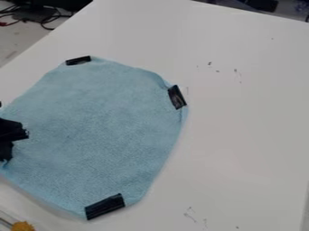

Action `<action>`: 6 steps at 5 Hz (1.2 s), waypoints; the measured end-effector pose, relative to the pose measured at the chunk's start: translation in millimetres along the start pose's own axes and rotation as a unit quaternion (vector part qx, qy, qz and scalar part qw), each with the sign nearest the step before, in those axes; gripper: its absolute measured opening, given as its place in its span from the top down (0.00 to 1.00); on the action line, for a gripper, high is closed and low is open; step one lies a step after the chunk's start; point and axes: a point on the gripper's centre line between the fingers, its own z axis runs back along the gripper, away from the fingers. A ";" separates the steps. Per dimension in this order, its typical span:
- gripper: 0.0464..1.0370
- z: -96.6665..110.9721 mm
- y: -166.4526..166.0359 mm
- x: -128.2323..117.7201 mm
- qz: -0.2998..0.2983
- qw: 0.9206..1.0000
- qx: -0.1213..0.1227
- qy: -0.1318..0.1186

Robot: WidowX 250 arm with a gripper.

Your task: Unfold cloth to bottom left

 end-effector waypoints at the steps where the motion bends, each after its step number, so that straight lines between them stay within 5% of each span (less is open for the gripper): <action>1: 0.76 0.6 7.8 -1.0 0.001 1.000 0.023 0.010; 3: 0.22 18.3 30.0 7.5 -0.041 0.995 0.070 0.059; 4: 0.03 26.8 36.0 10.1 -0.038 0.994 0.090 0.055; 6: 0.04 24.7 54.1 5.4 -0.014 0.993 0.112 0.045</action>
